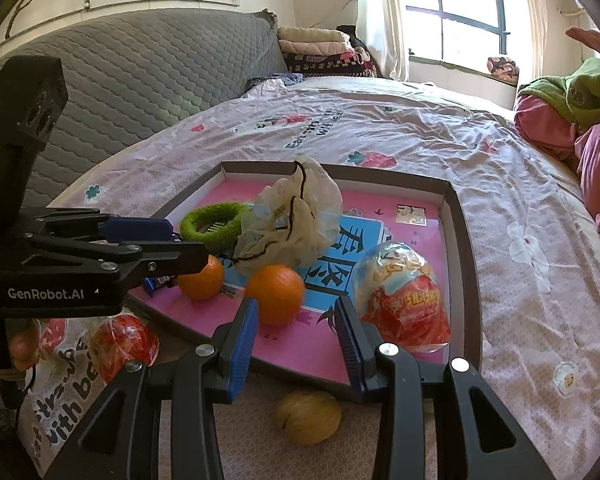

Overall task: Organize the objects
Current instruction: 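Open both tools to release the oranges in the tray, then pull both open tools back from the tray toward the remaining items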

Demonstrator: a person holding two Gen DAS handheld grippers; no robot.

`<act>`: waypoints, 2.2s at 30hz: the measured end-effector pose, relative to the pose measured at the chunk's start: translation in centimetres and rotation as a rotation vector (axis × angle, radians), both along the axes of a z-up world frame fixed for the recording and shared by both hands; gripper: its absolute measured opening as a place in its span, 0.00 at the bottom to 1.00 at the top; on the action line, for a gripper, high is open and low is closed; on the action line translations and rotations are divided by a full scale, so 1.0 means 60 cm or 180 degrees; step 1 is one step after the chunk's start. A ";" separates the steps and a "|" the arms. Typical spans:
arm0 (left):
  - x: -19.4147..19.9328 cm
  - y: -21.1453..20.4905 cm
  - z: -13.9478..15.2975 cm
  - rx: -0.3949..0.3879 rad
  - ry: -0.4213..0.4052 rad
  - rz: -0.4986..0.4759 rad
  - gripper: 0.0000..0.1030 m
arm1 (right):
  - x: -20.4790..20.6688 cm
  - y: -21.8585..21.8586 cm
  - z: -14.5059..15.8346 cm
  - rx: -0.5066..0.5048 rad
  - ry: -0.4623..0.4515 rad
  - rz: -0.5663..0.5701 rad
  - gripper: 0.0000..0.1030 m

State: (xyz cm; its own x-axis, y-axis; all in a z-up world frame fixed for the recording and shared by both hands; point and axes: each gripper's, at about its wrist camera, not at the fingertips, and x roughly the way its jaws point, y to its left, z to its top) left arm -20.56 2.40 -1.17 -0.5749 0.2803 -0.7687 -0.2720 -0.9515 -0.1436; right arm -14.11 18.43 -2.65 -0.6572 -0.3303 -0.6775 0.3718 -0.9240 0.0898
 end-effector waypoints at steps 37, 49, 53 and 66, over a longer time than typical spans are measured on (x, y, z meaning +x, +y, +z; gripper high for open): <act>0.086 -0.025 0.038 -0.0117 0.0357 0.0233 0.72 | 0.062 0.011 0.073 0.0079 0.0492 -0.0067 0.46; 0.140 -0.063 0.008 -0.0007 0.0278 0.0284 0.72 | 0.100 0.028 0.073 0.0009 0.0422 -0.0168 0.47; 0.151 -0.064 -0.002 0.0041 0.0217 0.0297 0.72 | 0.112 0.031 0.064 -0.0004 0.0359 -0.0192 0.47; 0.184 -0.043 -0.031 -0.0010 0.0144 0.0144 0.72 | 0.139 0.033 0.031 0.0032 0.0167 -0.0204 0.47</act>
